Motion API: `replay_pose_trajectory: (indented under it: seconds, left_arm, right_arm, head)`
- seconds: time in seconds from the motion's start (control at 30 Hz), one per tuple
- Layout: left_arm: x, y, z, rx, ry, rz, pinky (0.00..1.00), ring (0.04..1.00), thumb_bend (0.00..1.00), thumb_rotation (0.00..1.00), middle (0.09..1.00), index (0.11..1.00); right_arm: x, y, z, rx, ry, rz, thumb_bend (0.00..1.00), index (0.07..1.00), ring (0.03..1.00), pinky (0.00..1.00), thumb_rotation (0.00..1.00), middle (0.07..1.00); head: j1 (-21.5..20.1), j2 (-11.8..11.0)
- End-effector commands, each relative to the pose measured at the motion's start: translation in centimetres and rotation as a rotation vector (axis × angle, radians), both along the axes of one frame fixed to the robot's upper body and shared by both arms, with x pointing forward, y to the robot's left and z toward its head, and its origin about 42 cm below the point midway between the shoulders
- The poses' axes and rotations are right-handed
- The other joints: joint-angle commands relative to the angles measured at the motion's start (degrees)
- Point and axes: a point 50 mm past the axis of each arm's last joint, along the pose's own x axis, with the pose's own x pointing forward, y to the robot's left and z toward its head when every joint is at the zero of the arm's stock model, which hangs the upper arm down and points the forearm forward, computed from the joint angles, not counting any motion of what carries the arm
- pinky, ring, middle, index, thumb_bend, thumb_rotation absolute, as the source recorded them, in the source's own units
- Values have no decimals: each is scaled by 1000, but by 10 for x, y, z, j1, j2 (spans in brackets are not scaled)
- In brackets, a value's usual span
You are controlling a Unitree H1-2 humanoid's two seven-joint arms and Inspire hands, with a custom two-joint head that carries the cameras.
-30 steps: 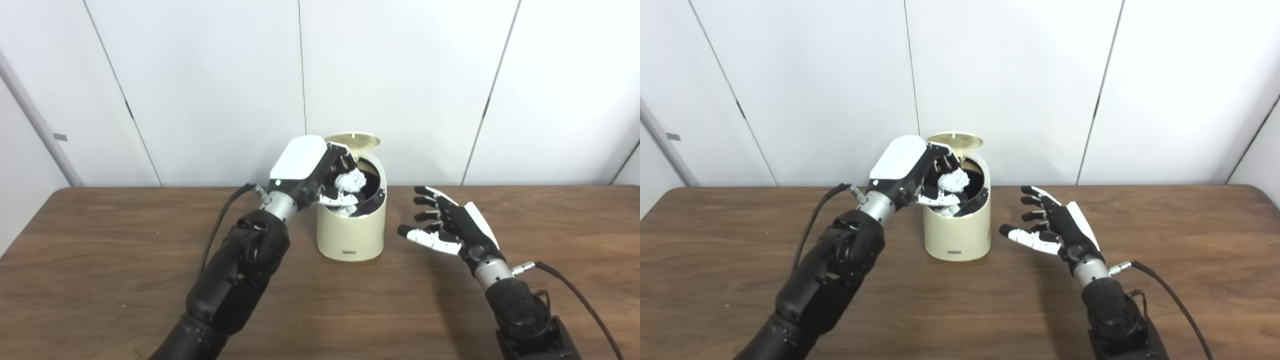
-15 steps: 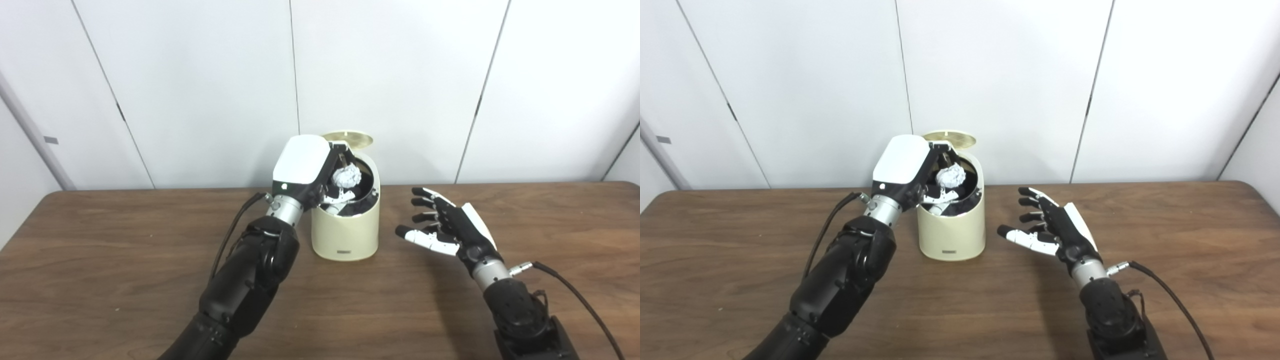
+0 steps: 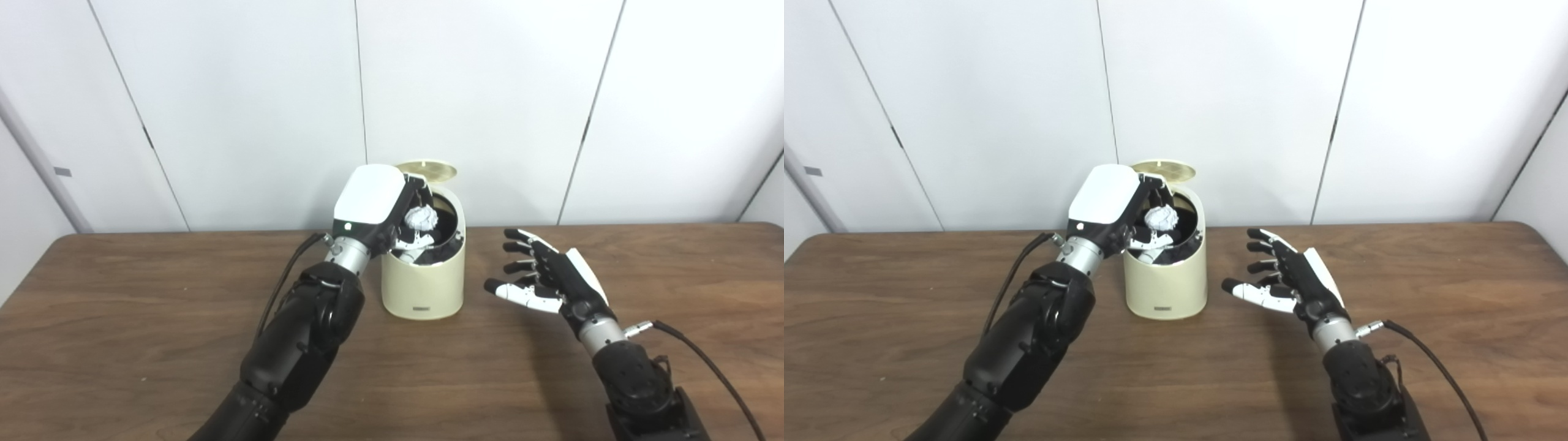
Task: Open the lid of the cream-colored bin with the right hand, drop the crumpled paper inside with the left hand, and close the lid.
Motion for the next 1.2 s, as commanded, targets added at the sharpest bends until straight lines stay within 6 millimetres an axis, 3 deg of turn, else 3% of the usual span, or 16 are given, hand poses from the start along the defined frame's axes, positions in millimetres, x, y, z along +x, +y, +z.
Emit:
replay_pose_trajectory:
  seconds: [0.0,0.07,0.33,0.83,1.17]
  left_arm:
    - [5,7,26,9,-65,26,420,530,841,56,595,586]
    - [4,7,26,14,-59,25,433,543,923,67,606,608]
    - [2,11,26,25,-43,20,511,616,996,162,664,660]
    - [0,11,26,26,-43,12,490,601,990,219,658,663]
    - [-4,14,29,36,-27,20,546,654,1000,273,691,698]
  right_arm:
    - [5,-1,25,-9,-92,9,530,855,713,585,315,831]
    - [5,-1,25,-16,-93,9,525,858,711,587,308,834]
    - [5,-1,22,-1,-85,15,551,864,719,588,357,840]
    - [4,-3,23,-10,-87,13,541,865,729,600,361,845]
    - [5,0,22,14,-80,21,563,866,712,583,368,837]
  head:
    - [0,0]
    - [0,0]
    - [2,2]
    - [4,4]
    - [7,5]
